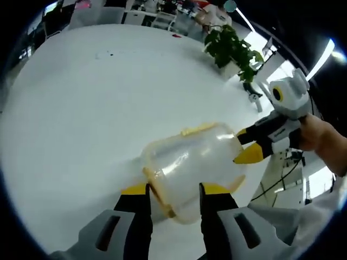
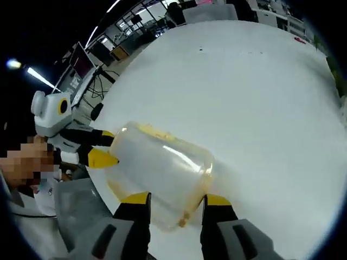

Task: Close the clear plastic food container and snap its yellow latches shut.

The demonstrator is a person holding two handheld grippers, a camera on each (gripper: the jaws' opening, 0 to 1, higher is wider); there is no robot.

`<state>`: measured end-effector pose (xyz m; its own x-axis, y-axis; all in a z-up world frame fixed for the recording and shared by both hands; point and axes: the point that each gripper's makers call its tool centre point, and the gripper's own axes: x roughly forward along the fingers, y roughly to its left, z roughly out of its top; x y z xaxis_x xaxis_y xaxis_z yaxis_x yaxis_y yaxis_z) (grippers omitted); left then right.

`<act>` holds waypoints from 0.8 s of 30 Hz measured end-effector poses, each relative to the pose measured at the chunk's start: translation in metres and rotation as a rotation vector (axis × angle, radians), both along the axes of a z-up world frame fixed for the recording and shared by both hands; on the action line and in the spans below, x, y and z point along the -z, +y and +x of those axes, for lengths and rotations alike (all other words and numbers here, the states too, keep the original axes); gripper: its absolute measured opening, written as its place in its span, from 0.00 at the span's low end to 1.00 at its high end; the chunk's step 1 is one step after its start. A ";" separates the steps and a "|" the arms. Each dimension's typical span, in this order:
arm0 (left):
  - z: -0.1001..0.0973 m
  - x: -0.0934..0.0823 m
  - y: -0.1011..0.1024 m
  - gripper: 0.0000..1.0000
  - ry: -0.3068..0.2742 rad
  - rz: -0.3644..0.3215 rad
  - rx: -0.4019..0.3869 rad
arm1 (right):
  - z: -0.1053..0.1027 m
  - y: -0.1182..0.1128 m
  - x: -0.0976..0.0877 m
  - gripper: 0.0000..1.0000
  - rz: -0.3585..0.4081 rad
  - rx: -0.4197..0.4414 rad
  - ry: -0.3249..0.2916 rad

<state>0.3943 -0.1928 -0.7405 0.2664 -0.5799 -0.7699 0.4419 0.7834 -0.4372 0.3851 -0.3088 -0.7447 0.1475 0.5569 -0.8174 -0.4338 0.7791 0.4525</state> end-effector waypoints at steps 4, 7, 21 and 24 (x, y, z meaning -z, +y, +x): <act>0.001 0.000 0.000 0.34 -0.010 -0.007 0.001 | -0.003 -0.004 -0.001 0.36 0.021 0.016 -0.004; 0.003 -0.001 0.000 0.35 -0.041 -0.023 0.011 | -0.004 -0.006 -0.001 0.37 0.019 0.034 0.012; 0.018 -0.026 0.009 0.52 -0.236 -0.023 0.114 | -0.002 -0.018 -0.027 0.38 -0.034 -0.111 -0.173; 0.017 -0.038 0.007 0.57 -0.296 -0.034 0.173 | 0.000 -0.018 -0.037 0.40 -0.071 -0.213 -0.278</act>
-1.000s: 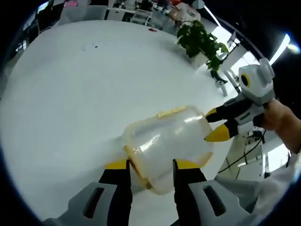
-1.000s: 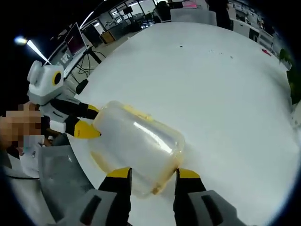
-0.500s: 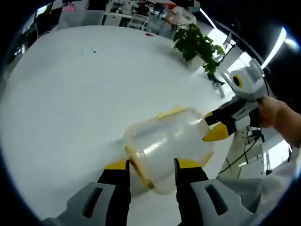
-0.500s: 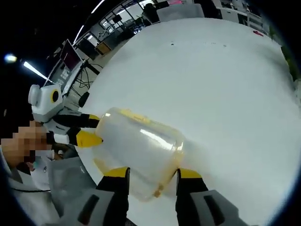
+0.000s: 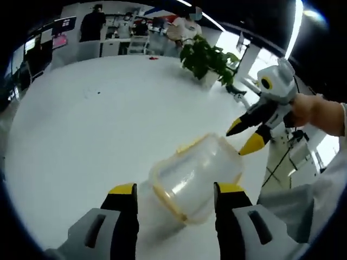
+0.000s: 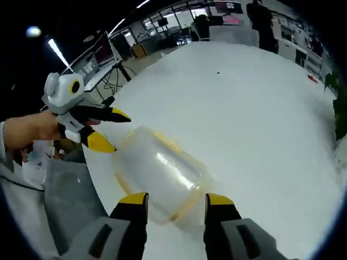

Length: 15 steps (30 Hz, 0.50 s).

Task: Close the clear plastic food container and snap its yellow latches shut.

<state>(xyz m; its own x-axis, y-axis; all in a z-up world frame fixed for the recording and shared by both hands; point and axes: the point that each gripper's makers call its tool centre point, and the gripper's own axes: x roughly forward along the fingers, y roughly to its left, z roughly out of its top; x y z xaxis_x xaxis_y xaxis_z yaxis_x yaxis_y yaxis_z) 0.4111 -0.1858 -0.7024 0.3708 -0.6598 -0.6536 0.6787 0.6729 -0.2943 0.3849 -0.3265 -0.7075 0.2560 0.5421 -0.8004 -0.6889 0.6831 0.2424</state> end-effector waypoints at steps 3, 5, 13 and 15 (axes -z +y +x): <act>-0.004 -0.007 -0.006 0.56 -0.077 0.019 0.124 | 0.003 0.002 -0.006 0.41 -0.040 -0.095 -0.083; -0.006 -0.008 -0.008 0.57 -0.122 0.049 0.183 | 0.003 0.004 -0.007 0.44 -0.049 -0.135 -0.114; -0.013 -0.024 -0.028 0.55 -0.319 0.084 0.398 | 0.000 0.037 -0.032 0.33 0.038 -0.364 -0.308; -0.019 -0.027 -0.037 0.50 -0.340 0.052 0.443 | 0.000 0.041 -0.031 0.25 0.034 -0.404 -0.333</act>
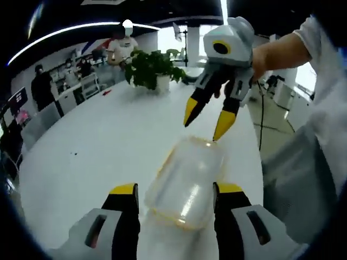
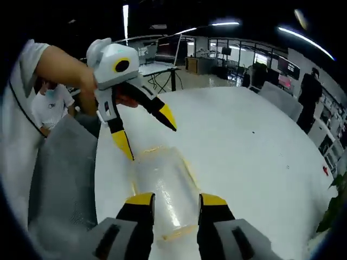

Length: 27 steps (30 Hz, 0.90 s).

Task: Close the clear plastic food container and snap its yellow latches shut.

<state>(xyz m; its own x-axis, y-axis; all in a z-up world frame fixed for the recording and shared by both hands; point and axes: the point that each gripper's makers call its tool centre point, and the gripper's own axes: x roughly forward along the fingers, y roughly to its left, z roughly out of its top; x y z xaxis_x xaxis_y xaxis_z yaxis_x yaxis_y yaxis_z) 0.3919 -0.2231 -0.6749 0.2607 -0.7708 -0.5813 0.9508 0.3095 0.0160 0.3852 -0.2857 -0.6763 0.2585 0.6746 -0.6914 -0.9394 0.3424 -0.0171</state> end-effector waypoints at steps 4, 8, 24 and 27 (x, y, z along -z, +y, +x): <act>0.000 0.004 -0.008 0.42 0.004 0.005 0.017 | 0.001 0.005 0.006 0.22 -0.007 -0.030 -0.013; -0.003 0.005 -0.020 0.35 -0.003 0.006 0.069 | 0.000 0.014 0.010 0.20 -0.015 -0.076 -0.021; -0.017 0.025 -0.040 0.19 0.027 0.032 0.208 | -0.007 0.034 0.028 0.20 -0.051 -0.204 -0.015; -0.019 0.028 -0.044 0.15 0.015 0.046 0.239 | -0.003 0.033 0.032 0.21 -0.069 -0.221 -0.030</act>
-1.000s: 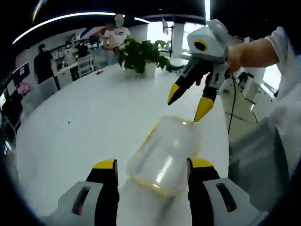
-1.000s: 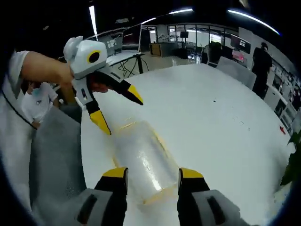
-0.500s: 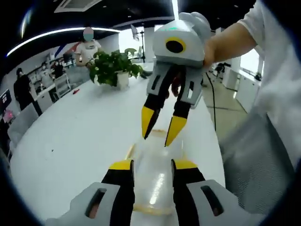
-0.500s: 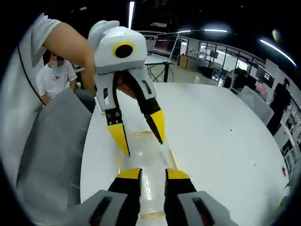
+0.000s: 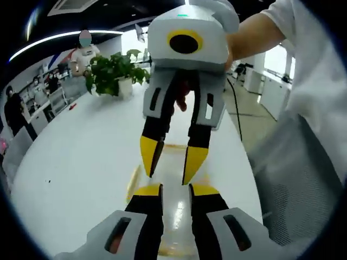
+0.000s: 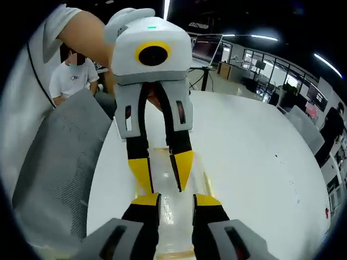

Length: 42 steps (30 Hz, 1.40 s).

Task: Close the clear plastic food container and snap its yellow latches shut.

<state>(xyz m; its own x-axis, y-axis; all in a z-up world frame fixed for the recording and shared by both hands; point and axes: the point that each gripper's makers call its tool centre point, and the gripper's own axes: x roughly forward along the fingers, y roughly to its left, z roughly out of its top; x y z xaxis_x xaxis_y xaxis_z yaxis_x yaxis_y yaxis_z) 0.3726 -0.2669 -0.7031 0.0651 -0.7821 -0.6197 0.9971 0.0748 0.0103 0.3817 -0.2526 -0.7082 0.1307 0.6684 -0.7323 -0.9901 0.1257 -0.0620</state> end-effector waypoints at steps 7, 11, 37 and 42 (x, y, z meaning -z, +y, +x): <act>-0.012 0.009 -0.004 0.20 0.011 0.032 0.045 | 0.002 0.001 0.007 0.30 -0.039 -0.054 0.011; -0.021 0.011 -0.006 0.30 0.031 0.036 0.052 | 0.003 0.001 0.014 0.40 -0.063 -0.066 0.044; -0.013 0.018 0.006 0.41 -0.065 0.138 0.051 | 0.022 0.001 0.018 0.61 -0.142 -0.134 0.181; -0.014 0.019 0.004 0.38 -0.085 0.156 0.072 | 0.035 -0.001 0.017 0.58 -0.204 -0.113 0.117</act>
<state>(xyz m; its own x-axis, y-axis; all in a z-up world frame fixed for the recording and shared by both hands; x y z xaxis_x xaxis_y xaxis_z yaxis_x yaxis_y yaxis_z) 0.3584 -0.2624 -0.7217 0.0700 -0.6811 -0.7288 0.9949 -0.0054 0.1006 0.4167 -0.2533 -0.7248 -0.0297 0.5104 -0.8594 -0.9991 0.0106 0.0408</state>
